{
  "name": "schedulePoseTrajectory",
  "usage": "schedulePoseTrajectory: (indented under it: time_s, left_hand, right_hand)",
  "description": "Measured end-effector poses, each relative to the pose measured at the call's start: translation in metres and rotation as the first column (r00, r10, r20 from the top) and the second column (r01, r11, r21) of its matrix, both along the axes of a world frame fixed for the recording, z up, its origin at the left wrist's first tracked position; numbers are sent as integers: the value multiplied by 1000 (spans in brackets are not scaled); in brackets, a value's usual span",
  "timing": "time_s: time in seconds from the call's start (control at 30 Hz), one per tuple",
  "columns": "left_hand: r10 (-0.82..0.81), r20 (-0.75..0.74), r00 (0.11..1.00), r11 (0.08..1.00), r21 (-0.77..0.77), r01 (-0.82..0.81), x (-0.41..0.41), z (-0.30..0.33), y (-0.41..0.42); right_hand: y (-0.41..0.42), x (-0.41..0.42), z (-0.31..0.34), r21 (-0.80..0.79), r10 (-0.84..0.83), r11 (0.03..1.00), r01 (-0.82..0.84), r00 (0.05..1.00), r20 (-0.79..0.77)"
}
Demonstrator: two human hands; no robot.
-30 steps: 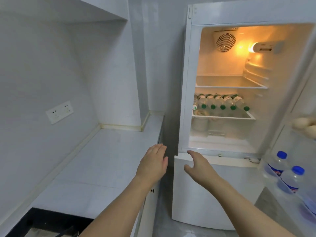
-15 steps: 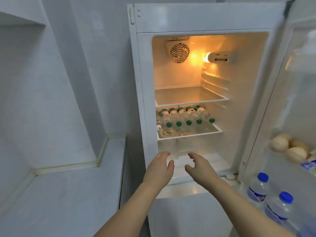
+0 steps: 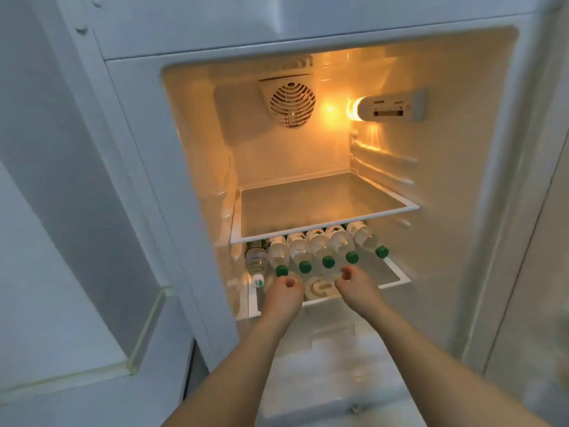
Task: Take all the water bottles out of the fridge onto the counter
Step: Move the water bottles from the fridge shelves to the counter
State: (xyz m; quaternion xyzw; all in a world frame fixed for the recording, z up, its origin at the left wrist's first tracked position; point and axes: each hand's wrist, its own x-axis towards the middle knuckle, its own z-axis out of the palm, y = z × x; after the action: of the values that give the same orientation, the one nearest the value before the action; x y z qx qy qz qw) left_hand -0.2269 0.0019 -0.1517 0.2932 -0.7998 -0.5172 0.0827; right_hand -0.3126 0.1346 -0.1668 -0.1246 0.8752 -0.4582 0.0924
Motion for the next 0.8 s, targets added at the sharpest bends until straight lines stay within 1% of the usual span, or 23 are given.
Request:
schedulePoseTrajectory:
  time_s: [0.13, 0.23, 0.27, 0.33, 0.43, 0.5, 0.57, 0.63, 0.8]
  left_hand:
    - [11, 58, 998, 999, 39, -13, -50, -9, -9]
    - [0, 96, 995, 990, 142, -14, -86, -27, -17]
    - [12, 112, 994, 988, 153, -29, -98, -33, -19]
    - [68, 149, 987, 987, 133, -88, -114, -39, -22]
    - [157, 162, 974, 978, 110, -176, -135, -47, -29]
    - [174, 155, 972, 982, 39, -182, -141, -51, -32]
    - [159, 165, 974, 987, -61, -151, -142, -56, -33]
    - [150, 160, 976, 984, -122, -131, -147, -60, -34]
    - [130, 208, 970, 955, -288, -66, -153, -58, -32]
  right_hand:
    - [-14, -47, -14, -56, -25, 998, 27, 999, 41]
    - [-25, -72, -30, -149, -79, 985, 82, 997, 27]
    - [-30, -79, -36, -158, -86, 983, 89, 996, 30]
    - [-40, -88, -43, -144, -83, 986, 89, 995, 47]
    - [-53, -105, -50, -46, -88, 995, 91, 994, 63]
    - [-58, -114, -52, 15, -99, 995, 98, 991, 88]
    - [-61, -121, -56, 31, -102, 995, 99, 986, 132]
    - [-64, -126, -57, 30, -100, 995, 97, 981, 166]
    - [-66, -130, -56, 49, -126, 992, 120, 979, 161]
